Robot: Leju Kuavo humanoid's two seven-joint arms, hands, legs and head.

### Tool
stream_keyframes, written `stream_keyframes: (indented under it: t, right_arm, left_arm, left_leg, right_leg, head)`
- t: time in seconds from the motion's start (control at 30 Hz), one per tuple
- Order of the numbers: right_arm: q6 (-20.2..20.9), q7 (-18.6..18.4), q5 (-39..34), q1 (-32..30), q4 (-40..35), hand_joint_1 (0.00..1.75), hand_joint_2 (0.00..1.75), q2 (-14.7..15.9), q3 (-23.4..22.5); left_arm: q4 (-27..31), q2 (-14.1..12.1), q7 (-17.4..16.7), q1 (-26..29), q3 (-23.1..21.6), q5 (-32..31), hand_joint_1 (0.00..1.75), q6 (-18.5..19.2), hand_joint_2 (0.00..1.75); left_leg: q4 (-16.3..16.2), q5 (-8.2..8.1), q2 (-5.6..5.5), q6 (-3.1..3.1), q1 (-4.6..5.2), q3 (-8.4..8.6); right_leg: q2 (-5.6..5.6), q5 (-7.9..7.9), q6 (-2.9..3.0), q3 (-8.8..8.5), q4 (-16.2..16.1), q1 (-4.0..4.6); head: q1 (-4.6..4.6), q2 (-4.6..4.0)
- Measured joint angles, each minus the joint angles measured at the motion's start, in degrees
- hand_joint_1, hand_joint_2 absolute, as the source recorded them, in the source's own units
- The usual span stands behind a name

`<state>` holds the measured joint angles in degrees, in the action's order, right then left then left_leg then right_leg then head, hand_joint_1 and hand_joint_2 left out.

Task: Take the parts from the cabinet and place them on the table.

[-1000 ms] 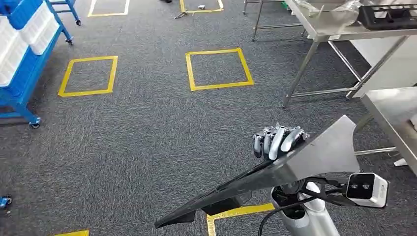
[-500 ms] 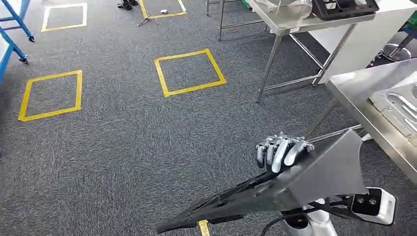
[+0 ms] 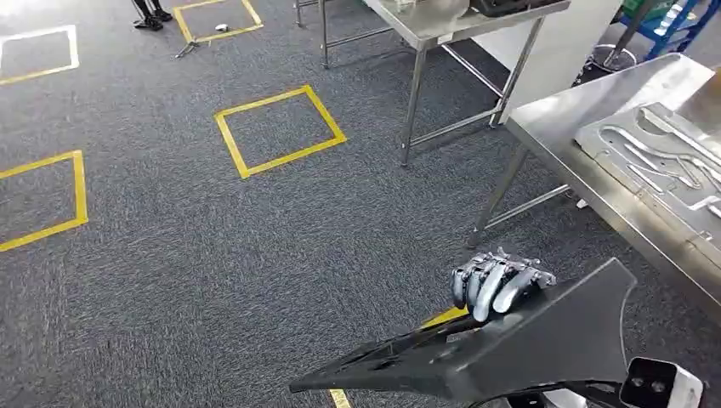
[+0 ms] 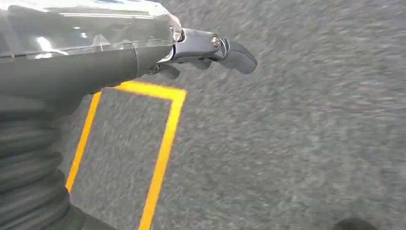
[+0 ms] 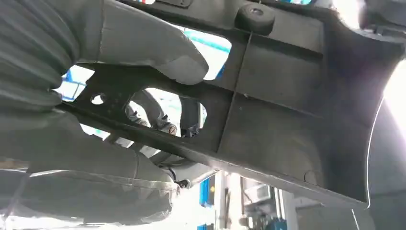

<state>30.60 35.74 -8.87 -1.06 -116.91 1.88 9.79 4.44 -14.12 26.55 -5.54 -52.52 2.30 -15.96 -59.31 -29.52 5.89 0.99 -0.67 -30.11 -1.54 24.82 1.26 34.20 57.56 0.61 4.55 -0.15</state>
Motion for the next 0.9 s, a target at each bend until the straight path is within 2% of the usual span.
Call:
stream_keyframes:
  t: [0.03,0.07,0.1,0.13,0.17,0.2,0.23,0.27,0.3,0.33,0.4,0.47,0.5,0.53,0.57,0.63,0.67,0.7,0.73,0.77,0.8,0.83,0.87,0.9]
  right_arm:
    - [-0.19,0.0,-0.02,0.33,-0.13,1.71,1.75,-0.02,-0.07]
    - [-0.28,0.0,-0.04,0.42,-0.11,1.71,1.75,-0.15,-0.04]
    - [-0.28,0.0,-0.04,0.23,-0.04,1.71,1.75,-0.26,-0.07]
    - [-0.28,0.02,-0.09,0.11,-0.04,1.71,1.75,-0.26,-0.07]
    - [-0.26,0.02,-0.22,0.13,0.02,1.71,1.75,-0.26,-0.07]
    - [-0.26,0.0,-0.48,0.13,0.04,1.71,1.75,-0.26,-0.07]
    - [-0.22,0.0,-0.72,0.18,0.04,1.71,1.75,-0.26,-0.07]
    - [-0.17,0.02,-1.11,0.34,0.09,1.71,1.75,-0.26,-0.07]
    - [-0.17,0.0,-1.6,0.66,0.22,1.71,1.75,-0.26,-0.07]
    - [-0.2,0.02,-2.04,1.14,0.42,1.71,1.75,-0.22,-0.07]
    - [-0.28,0.02,-2.62,1.92,0.79,1.71,1.75,-0.17,-0.04]
    - [-0.59,0.0,-2.97,2.43,1.16,1.71,1.75,0.13,-0.04]
    - [-0.9,0.02,-3.26,2.78,1.38,1.71,1.75,0.44,0.02]
    - [-1.47,0.02,-3.72,3.5,1.47,1.71,1.75,0.85,0.09]
    - [-2.06,0.0,-4.11,4.52,1.68,1.71,1.75,1.31,0.46]
    - [-2.64,0.02,-4.52,5.63,2.16,1.71,1.75,2.08,1.24]
    - [-2.82,0.0,-4.63,5.88,2.41,1.71,1.75,2.3,1.58]
    - [-3.13,0.02,-4.7,6.19,2.62,1.71,1.75,2.49,1.95]
    - [-3.45,0.0,-4.98,6.72,2.89,1.71,1.75,2.77,2.47]
    - [-3.63,0.02,-5.27,7.41,3.06,1.71,1.75,3.04,3.0]
    - [-3.72,0.0,-5.57,8.11,3.19,1.71,1.75,3.19,3.41]
    - [-3.78,0.0,-5.88,8.77,3.3,1.71,1.75,3.35,3.65]
    - [-3.87,0.0,-6.08,9.27,3.48,1.71,1.75,3.54,3.98]
    - [-3.96,0.0,-6.34,9.58,3.54,1.71,1.75,3.65,4.24]
  left_arm:
    - [0.0,0.26,-0.06,0.03,-0.42,0.04,0.0,0.0,1.75]
    - [0.0,0.39,-0.13,0.13,-0.57,0.0,0.0,0.0,1.75]
    - [0.0,0.57,-0.31,0.34,-0.59,0.04,0.0,0.04,1.75]
    - [0.0,0.7,-0.28,0.56,-0.65,0.09,0.0,0.11,1.75]
    - [0.0,0.85,-0.28,0.64,-0.81,-0.02,0.0,0.24,1.75]
    - [0.0,1.03,-0.24,0.6,-1.0,-0.02,0.0,0.37,1.75]
    - [0.0,1.13,-0.15,0.49,-1.07,0.0,0.0,0.39,1.75]
    - [0.0,1.24,-0.09,0.38,-1.14,0.0,0.0,0.39,1.75]
    - [0.0,1.29,0.05,0.37,-1.24,-0.02,0.0,0.42,1.75]
    - [0.0,1.33,0.22,0.34,-1.38,0.0,0.0,0.44,1.75]
    - [0.0,1.44,0.44,0.13,-1.46,0.02,0.0,0.44,1.75]
    - [0.0,1.55,0.46,-0.26,-1.57,0.0,0.0,0.44,1.75]
    - [0.04,1.68,0.5,-0.52,-1.59,0.0,0.0,0.44,1.75]
    - [0.04,1.68,0.48,-0.45,-1.59,0.02,0.0,0.44,1.75]
    - [0.04,1.7,0.48,-0.29,-1.59,0.02,0.0,0.46,1.75]
    - [0.04,1.81,0.39,-0.08,-1.59,0.09,0.0,0.55,1.75]
    - [0.04,1.84,0.37,-0.05,-1.59,-0.02,0.0,0.55,1.75]
    - [0.04,1.99,0.37,-0.06,-1.57,0.02,0.0,0.52,1.75]
    - [0.04,2.19,0.37,-0.07,-1.42,0.0,0.0,0.5,1.75]
    - [0.07,2.38,0.37,-0.09,-1.27,0.02,0.0,0.44,1.75]
    - [0.07,2.62,0.37,-0.1,-1.11,0.02,0.0,0.41,1.75]
    - [0.07,2.69,0.37,-0.07,-0.87,0.0,0.0,0.42,1.75]
    - [0.09,3.02,0.37,-0.07,-0.65,0.02,0.0,0.39,1.75]
    - [0.09,3.06,0.29,-0.01,-0.41,0.02,0.0,0.35,1.75]
  left_leg:
    - [-2.34,-1.48,-2.73,0.03,-0.01,-1.07]
    - [-6.38,-3.56,-4.12,0.02,-0.08,-3.05]
    - [-11.01,-5.47,-4.92,0.1,-0.07,-5.49]
    - [-14.83,-6.58,-5.31,0.22,-0.08,-7.73]
    - [-16.38,-6.29,-5.38,0.33,-0.09,-8.97]
    - [-15.21,-4.54,-5.43,0.44,-0.13,-8.92]
    - [-11.94,-2.01,-5.53,0.51,-0.25,-7.81]
    - [-6.76,1.11,-6.16,0.57,-0.46,-5.71]
    - [-2.06,3.29,-8.11,0.62,-0.77,-3.76]
    - [-0.65,2.04,-10.83,0.59,-0.86,-3.3]
    - [-0.66,2.16,-9.43,-0.33,-0.47,-3.22]
    - [-0.27,2.46,-8.49,-1.24,-0.29,-3.11]
    - [0.19,2.8,-7.61,-1.75,-0.5,-2.86]
    - [0.47,2.81,-7.13,-1.92,-0.42,-2.63]
    - [0.51,2.79,-6.38,-2.24,-0.24,-2.59]
    - [0.51,2.65,-4.79,-2.38,-0.02,-2.6]
    - [0.51,2.51,-4.03,-2.38,0.0,-2.59]
    - [0.51,2.4,-3.35,-2.32,0.02,-2.52]
    - [0.51,2.25,-2.66,-2.26,0.03,-2.37]
    - [0.51,2.07,-1.95,-2.16,0.04,-2.11]
    - [0.51,1.89,-1.36,-1.94,0.08,-1.78]
    - [0.51,1.66,-0.85,-1.67,0.26,-1.5]
    - [0.49,1.38,-0.33,-1.24,0.53,-1.43]
    - [0.6,1.29,0.16,-1.0,0.46,-1.28]
  right_leg:
    - [0.65,-0.02,0.32,-0.39,-0.44,-0.14]
    - [1.22,-0.11,0.61,-0.42,-0.43,-0.2]
    - [2.17,-0.03,0.73,-0.48,-0.41,-0.15]
    - [3.1,0.0,0.78,-0.47,-0.36,-0.12]
    - [4.02,0.02,0.75,-0.47,-0.25,-0.13]
    - [4.9,0.11,0.64,-0.51,-0.12,-0.2]
    - [5.7,0.27,0.47,-0.57,0.11,-0.3]
    - [6.54,0.53,0.24,-0.61,0.56,-0.44]
    - [7.25,0.88,-0.06,-0.47,1.15,-0.56]
    - [7.94,1.23,-0.54,0.0,1.91,-0.32]
    - [9.0,1.14,-1.14,0.63,2.02,-0.83]
    - [10.14,0.92,-1.97,0.91,1.85,-0.99]
    - [8.91,1.2,-2.04,0.83,2.36,-1.06]
    - [5.35,2.35,-2.26,1.64,4.06,-0.69]
    - [3.27,4.49,-2.61,3.73,7.94,-0.81]
    - [2.05,7.71,-3.04,8.2,16.27,-1.11]
    - [1.89,7.85,-3.16,9.55,18.5,-1.24]
    - [1.79,6.78,-3.24,9.48,17.98,-1.35]
    - [1.59,4.65,-3.19,8.12,14.92,-1.37]
    - [1.05,2.07,-3.03,5.64,10.03,-1.34]
    - [-0.95,-0.21,-2.71,2.81,4.75,-1.13]
    - [-4.2,0.18,-2.36,1.47,1.73,-0.57]
    - [-3.59,0.19,-1.83,1.42,1.55,-0.11]
    - [-2.79,0.25,-1.48,1.57,1.65,-0.03]
  head:
    - [0.02,0.0]
    - [0.0,0.0]
    - [0.0,0.0]
    - [0.02,0.0]
    - [0.02,0.0]
    - [0.0,0.0]
    - [0.02,0.0]
    - [0.02,0.0]
    - [0.0,0.0]
    - [0.0,0.0]
    - [0.0,0.0]
    - [0.0,0.0]
    - [0.0,0.0]
    - [-0.02,0.0]
    - [0.0,0.0]
    - [-0.02,0.0]
    - [0.0,0.0]
    - [0.0,0.0]
    - [0.0,0.0]
    - [-0.02,0.0]
    - [-0.02,0.0]
    - [0.0,0.0]
    - [0.0,0.0]
    - [0.0,0.0]
